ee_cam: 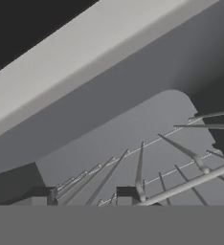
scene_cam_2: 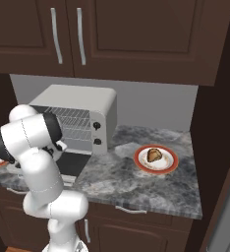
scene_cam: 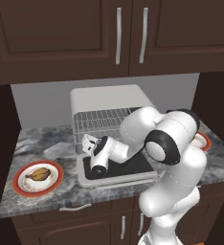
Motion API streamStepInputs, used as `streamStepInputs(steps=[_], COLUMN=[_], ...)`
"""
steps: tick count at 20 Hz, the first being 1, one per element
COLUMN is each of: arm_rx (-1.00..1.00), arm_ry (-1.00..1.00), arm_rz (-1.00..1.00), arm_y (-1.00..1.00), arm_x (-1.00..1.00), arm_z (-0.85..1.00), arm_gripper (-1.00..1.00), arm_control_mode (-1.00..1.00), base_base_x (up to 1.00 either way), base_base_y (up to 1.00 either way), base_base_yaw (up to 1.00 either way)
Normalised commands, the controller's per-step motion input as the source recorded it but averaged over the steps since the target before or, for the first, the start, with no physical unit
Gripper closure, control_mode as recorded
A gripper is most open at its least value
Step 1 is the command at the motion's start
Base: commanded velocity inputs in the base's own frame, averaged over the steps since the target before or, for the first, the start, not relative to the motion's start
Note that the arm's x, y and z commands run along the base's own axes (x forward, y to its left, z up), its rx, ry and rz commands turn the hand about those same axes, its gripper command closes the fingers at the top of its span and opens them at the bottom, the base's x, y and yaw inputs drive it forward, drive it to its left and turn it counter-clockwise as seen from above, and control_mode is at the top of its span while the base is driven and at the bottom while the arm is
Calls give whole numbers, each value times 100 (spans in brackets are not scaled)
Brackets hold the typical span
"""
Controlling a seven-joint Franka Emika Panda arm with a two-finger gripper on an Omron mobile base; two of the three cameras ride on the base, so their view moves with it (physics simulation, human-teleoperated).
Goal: Open the toaster oven door. Place the bread on the top rack in the toaster oven and place the chicken drumstick on the bottom rack.
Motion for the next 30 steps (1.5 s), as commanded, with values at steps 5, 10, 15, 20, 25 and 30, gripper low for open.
streamStepInputs(steps=[5,10,15,20,25,30], arm_rx=[1,3,7,9,9,11], arm_ry=[-7,-6,-5,-6,-2,0], arm_rz=[-6,-5,-4,-3,-6,-9], arm_y=[20,19,18,17,18,20], arm_x=[-14,-18,-25,-34,-29,-39], arm_z=[15,16,18,17,17,15], arm_gripper=[100,100,100,100,100,100], arm_control_mode=[-100,-100,-100,-100,-100,-100], base_base_x=[0,0,0,0,0,0], base_base_y=[0,0,0,0,0,0], base_base_yaw=[0,0,0,0,0,0])
